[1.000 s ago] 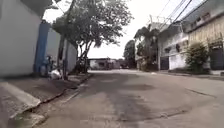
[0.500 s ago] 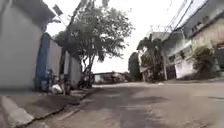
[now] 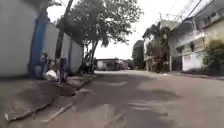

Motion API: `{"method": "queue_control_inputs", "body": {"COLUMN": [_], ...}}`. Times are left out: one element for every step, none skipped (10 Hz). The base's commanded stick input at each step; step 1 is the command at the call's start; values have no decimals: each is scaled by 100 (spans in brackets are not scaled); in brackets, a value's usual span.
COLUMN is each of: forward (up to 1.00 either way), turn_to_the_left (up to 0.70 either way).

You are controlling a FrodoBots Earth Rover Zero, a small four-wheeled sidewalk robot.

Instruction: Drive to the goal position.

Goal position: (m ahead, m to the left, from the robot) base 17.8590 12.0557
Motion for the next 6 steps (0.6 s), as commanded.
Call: {"method": "queue_control_inputs", "body": {"forward": [85, 85, 85, 85, 85, 85], "turn_to_the_left": [0, 0, 0, 0, 0, 0]}}
